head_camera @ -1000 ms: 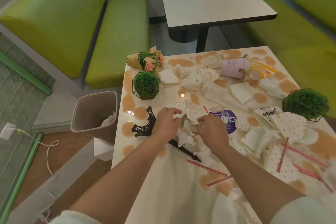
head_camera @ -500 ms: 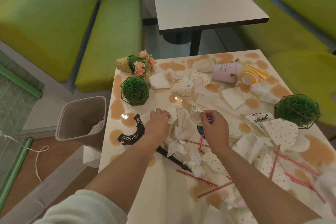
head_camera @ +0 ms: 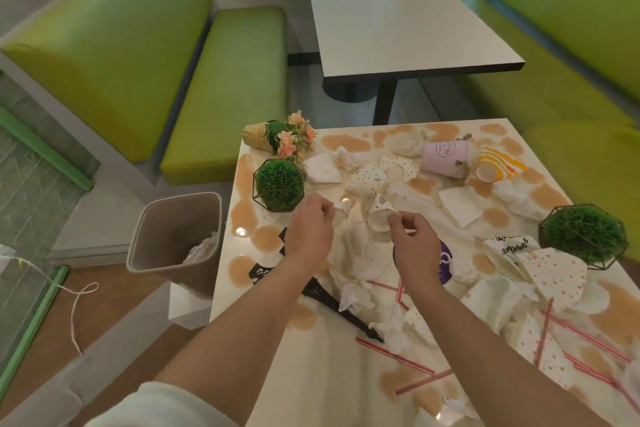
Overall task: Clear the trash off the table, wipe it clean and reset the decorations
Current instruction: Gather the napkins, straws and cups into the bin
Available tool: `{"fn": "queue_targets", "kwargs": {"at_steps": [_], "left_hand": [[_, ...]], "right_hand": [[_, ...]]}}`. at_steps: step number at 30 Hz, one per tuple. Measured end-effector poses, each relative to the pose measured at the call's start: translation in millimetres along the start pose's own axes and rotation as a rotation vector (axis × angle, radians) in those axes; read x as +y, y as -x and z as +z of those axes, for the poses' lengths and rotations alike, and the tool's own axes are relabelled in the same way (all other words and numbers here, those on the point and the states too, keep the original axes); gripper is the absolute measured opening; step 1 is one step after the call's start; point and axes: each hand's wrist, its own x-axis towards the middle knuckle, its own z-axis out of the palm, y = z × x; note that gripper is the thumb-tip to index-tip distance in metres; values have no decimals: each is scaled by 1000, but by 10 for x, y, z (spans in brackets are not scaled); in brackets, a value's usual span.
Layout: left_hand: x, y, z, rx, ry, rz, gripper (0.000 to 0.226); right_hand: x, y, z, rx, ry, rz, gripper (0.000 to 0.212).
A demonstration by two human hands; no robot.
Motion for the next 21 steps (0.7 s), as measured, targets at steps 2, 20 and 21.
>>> {"fn": "queue_targets", "kwargs": {"at_steps": [2, 20, 21], "left_hand": [[10, -19, -154, 19, 168, -56, 7], [-2090, -52, -1840, 318, 560, -566, 8], [-2208, -79, -1889, 318, 562, -586, 5]], "right_hand": [[-87, 36, 122, -2, -35, -8, 7], [-735, 1019, 2326, -291, 25, -46, 11], [-727, 1053, 2435, -304, 42, -40, 12]]}}
